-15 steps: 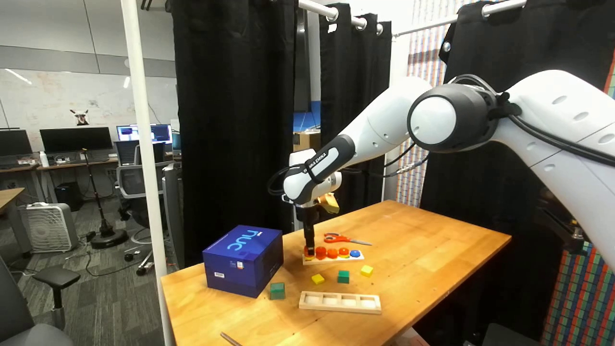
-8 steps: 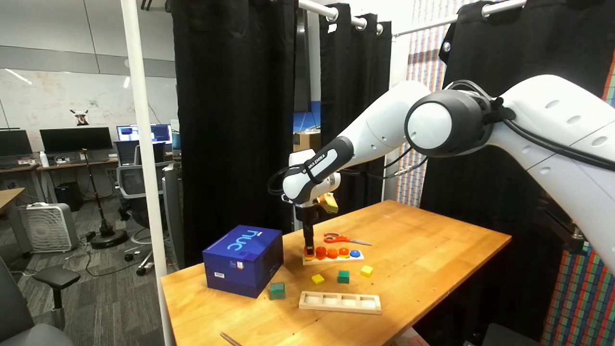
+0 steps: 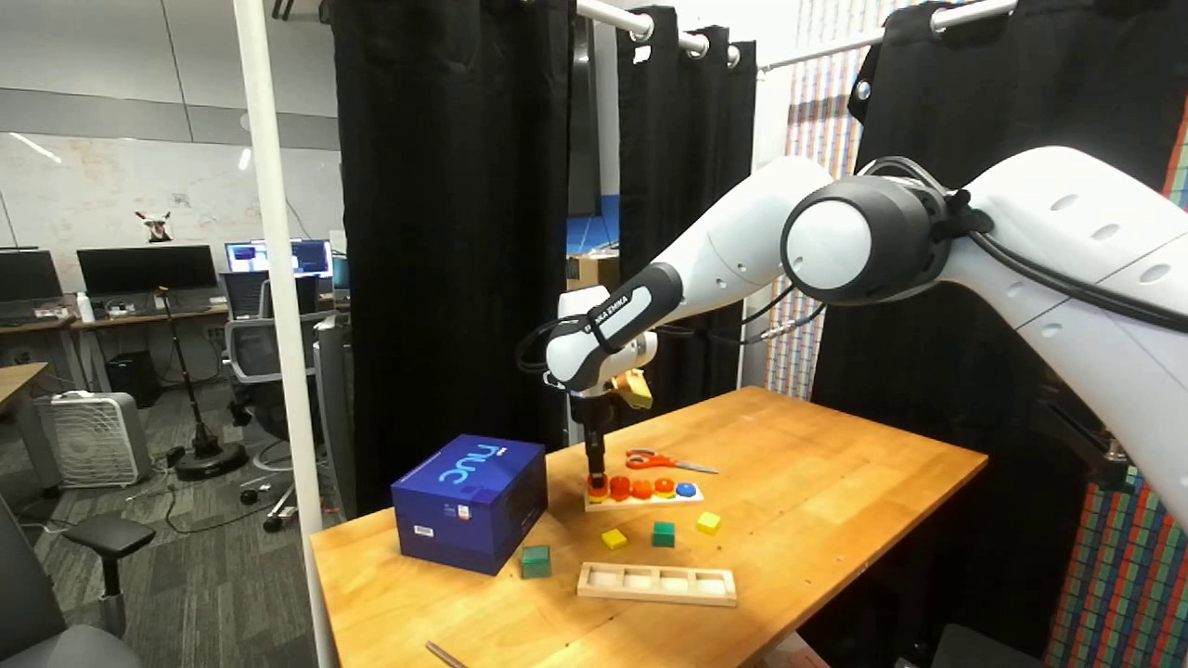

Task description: Pick up the orange object from the wooden object and put it on the table

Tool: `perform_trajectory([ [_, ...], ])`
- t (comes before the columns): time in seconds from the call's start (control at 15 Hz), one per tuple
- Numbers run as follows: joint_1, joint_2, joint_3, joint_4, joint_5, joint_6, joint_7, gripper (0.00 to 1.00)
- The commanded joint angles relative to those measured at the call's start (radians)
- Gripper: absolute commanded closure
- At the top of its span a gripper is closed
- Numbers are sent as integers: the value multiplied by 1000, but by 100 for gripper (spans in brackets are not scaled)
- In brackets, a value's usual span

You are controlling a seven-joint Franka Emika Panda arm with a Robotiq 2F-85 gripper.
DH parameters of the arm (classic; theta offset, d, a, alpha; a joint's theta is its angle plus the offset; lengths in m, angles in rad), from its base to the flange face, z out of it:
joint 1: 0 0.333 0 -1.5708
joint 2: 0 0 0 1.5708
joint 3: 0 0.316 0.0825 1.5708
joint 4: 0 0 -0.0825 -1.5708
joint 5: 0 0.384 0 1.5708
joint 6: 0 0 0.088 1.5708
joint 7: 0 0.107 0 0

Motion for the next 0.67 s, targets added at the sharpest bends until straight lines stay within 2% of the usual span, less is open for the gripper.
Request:
perform_trajectory([
  [0.0,-14,19,17,46,-1,-16,-16,65],
  [0.13,-14,18,18,47,-1,-15,-16,81],
  [0.2,-14,18,18,47,-2,-15,-16,83],
  [0.6,-9,-16,5,17,-8,-19,11,82],
])
